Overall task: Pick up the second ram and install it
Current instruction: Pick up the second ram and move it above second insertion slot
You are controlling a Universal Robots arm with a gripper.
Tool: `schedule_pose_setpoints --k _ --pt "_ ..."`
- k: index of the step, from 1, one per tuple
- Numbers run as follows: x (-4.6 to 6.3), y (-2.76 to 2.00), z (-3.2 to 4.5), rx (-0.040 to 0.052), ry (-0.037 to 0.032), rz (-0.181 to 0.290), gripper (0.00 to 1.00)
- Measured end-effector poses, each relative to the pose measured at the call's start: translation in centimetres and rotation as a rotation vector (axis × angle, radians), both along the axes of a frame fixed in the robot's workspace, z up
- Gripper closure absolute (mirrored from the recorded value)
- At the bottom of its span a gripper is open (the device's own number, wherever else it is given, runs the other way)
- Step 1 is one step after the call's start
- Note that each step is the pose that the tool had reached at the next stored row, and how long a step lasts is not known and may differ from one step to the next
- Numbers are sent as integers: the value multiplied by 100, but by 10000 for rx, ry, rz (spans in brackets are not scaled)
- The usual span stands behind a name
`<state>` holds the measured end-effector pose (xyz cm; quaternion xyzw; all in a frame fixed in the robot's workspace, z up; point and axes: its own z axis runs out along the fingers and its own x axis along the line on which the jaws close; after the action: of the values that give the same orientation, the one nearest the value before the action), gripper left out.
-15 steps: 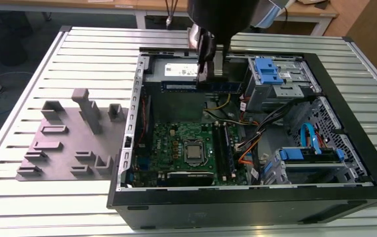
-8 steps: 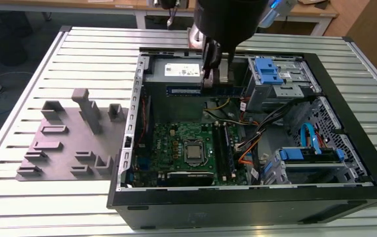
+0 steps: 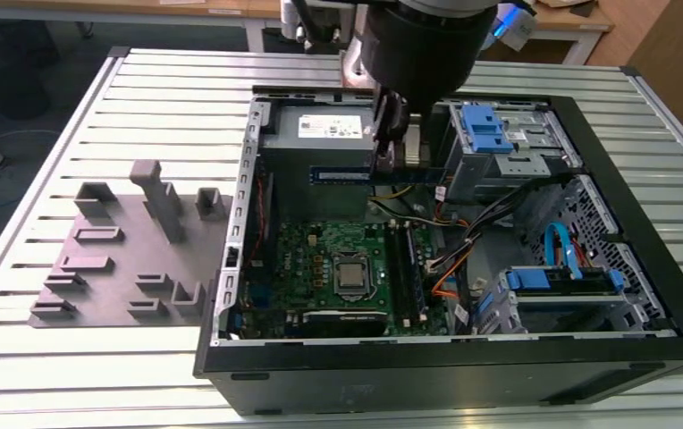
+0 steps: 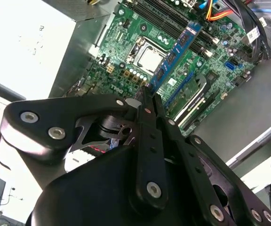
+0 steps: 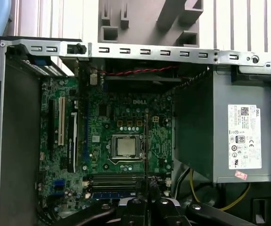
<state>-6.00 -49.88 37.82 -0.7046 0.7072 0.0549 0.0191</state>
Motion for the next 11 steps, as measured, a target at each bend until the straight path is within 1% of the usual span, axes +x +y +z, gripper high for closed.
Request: schedule_pose_setpoints --k 11 --pt "27 0 -200 0 12 1 89"
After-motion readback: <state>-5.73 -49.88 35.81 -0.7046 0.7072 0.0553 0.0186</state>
